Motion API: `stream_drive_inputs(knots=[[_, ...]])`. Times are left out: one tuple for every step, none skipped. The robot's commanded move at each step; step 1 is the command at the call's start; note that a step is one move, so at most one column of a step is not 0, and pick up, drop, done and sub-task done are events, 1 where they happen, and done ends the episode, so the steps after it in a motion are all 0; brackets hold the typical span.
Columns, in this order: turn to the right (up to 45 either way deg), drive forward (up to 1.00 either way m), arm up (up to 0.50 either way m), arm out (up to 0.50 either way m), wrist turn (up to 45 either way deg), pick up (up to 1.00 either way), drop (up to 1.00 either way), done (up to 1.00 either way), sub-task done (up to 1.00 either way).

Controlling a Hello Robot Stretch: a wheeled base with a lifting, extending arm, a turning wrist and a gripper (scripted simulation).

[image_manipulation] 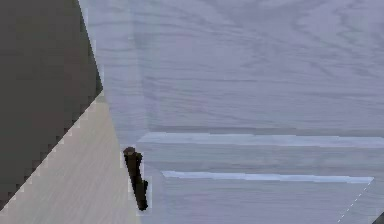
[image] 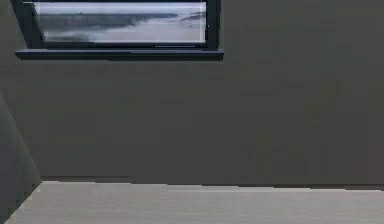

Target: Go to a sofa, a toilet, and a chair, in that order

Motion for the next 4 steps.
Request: stream_drive_inputs(knots=[[3.0, 0.00, 0.00, 0.00, 0.0, 0.00, 0.00, 0.00, 0.00], [0.0, 0.35, 0.00, 0.00, 0.0, 0.00, 0.00, 0.00, 0.00], [21.0, 0.00, 0.00, 0.00, 0.0, 0.00, 0.00, 0.00, 0.00], [0.0, 0.40, 0.00, 0.00, 0.0, 0.00, 0.00, 0.00, 0.00]])
